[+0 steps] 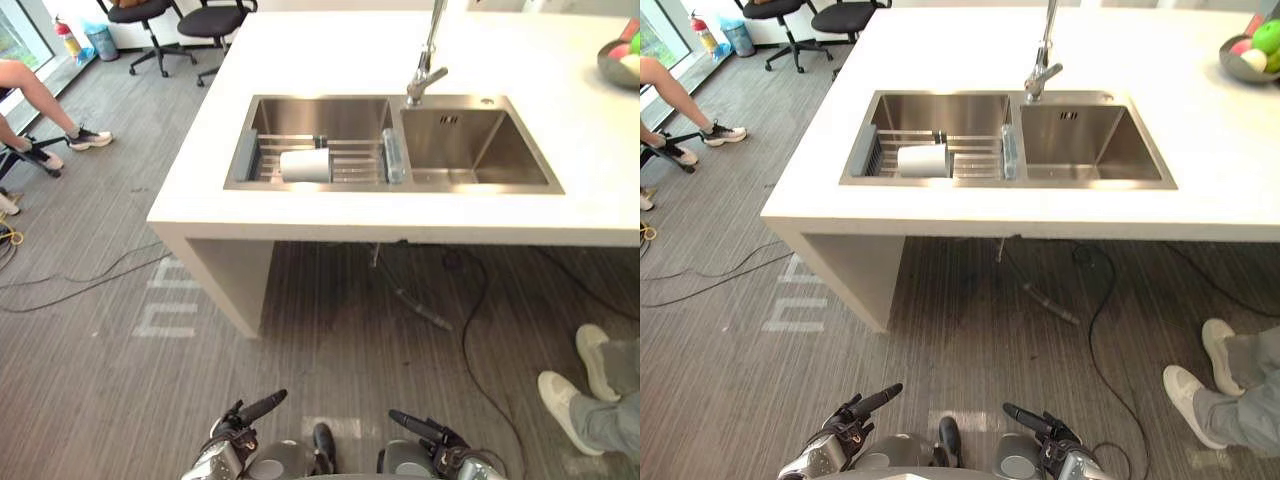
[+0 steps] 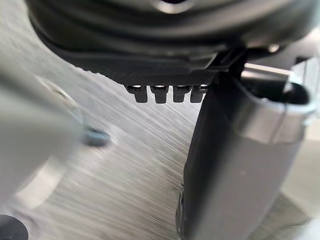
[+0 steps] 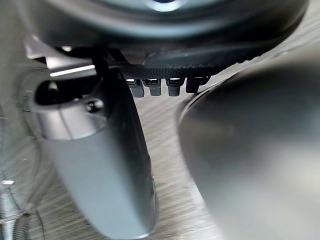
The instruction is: Walk over to the sink, pick up the cup, carry it to the dishwasher, place the cup inside the dishwasher, then close the dishwasher door
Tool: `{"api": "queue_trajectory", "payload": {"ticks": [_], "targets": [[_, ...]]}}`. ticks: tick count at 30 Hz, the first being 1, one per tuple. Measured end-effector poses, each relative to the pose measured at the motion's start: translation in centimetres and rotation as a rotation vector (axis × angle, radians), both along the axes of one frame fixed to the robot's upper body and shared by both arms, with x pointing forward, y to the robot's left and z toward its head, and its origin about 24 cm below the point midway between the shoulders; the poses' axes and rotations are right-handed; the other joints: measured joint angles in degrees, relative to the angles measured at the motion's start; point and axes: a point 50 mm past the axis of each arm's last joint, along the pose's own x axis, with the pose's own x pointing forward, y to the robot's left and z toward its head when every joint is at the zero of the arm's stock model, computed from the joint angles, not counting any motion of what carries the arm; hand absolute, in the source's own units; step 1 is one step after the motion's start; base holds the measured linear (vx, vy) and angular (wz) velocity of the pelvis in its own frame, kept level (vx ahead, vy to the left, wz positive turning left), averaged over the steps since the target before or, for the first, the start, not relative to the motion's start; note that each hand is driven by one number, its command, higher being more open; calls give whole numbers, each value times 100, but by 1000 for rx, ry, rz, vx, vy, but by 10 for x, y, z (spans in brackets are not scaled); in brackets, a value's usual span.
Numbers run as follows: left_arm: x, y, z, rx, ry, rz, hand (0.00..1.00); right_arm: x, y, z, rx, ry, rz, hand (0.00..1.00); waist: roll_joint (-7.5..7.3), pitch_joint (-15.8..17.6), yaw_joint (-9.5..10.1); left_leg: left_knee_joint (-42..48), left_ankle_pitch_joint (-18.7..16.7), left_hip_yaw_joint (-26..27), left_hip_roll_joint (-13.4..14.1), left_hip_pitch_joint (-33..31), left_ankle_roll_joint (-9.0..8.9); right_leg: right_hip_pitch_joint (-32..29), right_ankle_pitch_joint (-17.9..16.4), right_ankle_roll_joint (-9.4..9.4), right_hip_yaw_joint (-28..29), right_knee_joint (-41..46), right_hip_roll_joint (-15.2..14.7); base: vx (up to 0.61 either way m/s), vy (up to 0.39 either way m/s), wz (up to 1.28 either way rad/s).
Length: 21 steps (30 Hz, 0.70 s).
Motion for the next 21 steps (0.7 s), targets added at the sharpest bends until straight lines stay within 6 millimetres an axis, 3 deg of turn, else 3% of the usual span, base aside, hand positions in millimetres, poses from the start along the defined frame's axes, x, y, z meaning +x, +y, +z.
{"api": "queue_trajectory", "payload": {"ticks": [2, 3, 5, 6, 7, 8, 9, 10, 12, 14, 16, 19, 20, 21], "targets": [[8, -1, 5, 10, -37, 20, 100, -5, -2, -1, 10, -12, -54, 100, 17, 55, -104, 383, -347, -430, 138, 94, -73, -137, 120, -108, 199, -1188, 78, 260, -204, 87], [8, 1, 5, 13, -43, 32, 100, -8, -2, -1, 11, -17, -69, 100, 20, 57, -114, 553, -474, -517, 188, 87, -116, -158, 195, -175, 264, -1322, 104, 260, -257, 87], [3, 5, 5, 15, -66, 94, 100, -21, 0, -3, 28, -19, -114, 100, -47, 1, -110, 1144, -977, -882, 324, 93, -342, -179, 845, -468, 345, -1086, 115, 224, -247, 78], [2, 9, 7, 22, -85, 115, 100, -25, 2, -3, 34, -19, -116, 100, -116, -39, -79, 1264, -1165, -945, 318, 84, -434, -148, 1275, -470, 302, -966, 72, 279, -332, 42], [3, 10, 10, 23, -111, 142, 100, -24, 3, -3, 38, -24, -117, 100, -104, -50, -3, 1358, -1291, -955, 407, 69, -540, -158, 1130, -443, 171, -892, 89, 269, -339, 13], [5, 7, 12, 18, -133, 158, 100, -21, 0, -2, 35, -38, -123, 100, 20, -31, 12, 1368, -1341, -941, 567, 43, -635, -169, 1117, -462, -45, -897, 142, 242, -315, 1], [6, 6, 14, 19, -150, 169, 100, -20, -1, -2, 33, -42, -119, 100, 56, -43, 13, 1307, -1287, -914, 643, 44, -748, -155, 1079, -499, -185, -955, 160, 219, -298, 6], [12, 5, 19, 27, -191, 185, 100, -21, 0, -2, 42, -32, -118, 100, 64, -86, 41, 991, -1117, -866, 753, 110, -865, 5, 813, -685, -410, -1299, 249, 215, -281, 4], [19, 7, 26, 58, -238, 212, 100, -25, 2, -4, 68, -8, -124, 100, 88, -118, 57, 699, -1000, -869, 862, 219, -946, 477, 498, -769, -527, -2217, 496, 206, -229, -1], [26, 11, 33, 89, -277, 243, 100, -28, 2, -5, 82, 10, -142, 100, 132, -130, 55, 672, -997, -863, 946, 220, -957, 743, 429, -748, -617, -2779, 650, 169, -180, 1], [33, 18, 46, 129, -354, 291, 100, -33, 1, -5, 85, 25, -144, 100, 141, -132, 51, 824, -989, -829, 984, 135, -1007, 787, 381, -764, -683, -2835, 678, 54, -83, 17], [46, 29, 93, 198, -576, 379, 100, -45, -4, -6, 81, 41, -174, 100, 207, -87, 103, 2516, -973, -675, 1029, -733, -1269, 867, 178, -781, -837, -2830, 555, 0, -64, 35], [50, 37, 119, 231, -685, 417, 100, -48, -7, -5, 79, 40, -193, 100, 293, -18, 126, 3432, -780, -490, 1186, -1158, -1537, 1073, 188, -819, -920, -2928, 551, 8, -43, 20], [50, 41, 132, 253, -734, 435, 100, -50, -9, -5, 79, 41, -207, 100, 327, -3, 140, 3611, -846, -400, 1249, -1227, -1488, 1182, 186, -826, -940, -2975, 542, 20, -36, 17]]}}
